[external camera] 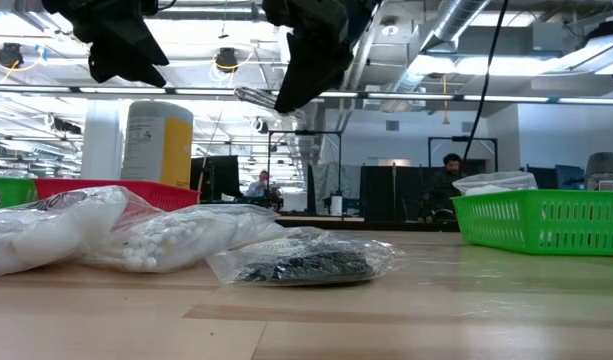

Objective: Pick & Place Travel size toiletries
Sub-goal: Put the silver nail cutter into the left red bin

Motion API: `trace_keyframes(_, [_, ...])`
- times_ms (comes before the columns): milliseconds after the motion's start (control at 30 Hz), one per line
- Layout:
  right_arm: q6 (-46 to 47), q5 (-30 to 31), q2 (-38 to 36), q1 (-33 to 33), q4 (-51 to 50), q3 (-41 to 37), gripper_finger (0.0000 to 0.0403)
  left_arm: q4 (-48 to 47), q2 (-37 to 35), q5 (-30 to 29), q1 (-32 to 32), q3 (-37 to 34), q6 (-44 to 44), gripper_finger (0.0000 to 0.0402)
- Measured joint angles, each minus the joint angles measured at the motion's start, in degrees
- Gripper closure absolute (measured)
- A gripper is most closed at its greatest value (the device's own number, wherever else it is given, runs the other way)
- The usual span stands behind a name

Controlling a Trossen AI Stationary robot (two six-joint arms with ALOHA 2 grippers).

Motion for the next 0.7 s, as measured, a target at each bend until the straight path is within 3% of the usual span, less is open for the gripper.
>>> trace_keyframes(700, [-2.48,0.0,-7.03,-1.42,-0.48,0.03,0.0371,6.15,0.02,-2.49,0.0,0.02,8.49,0.0231])
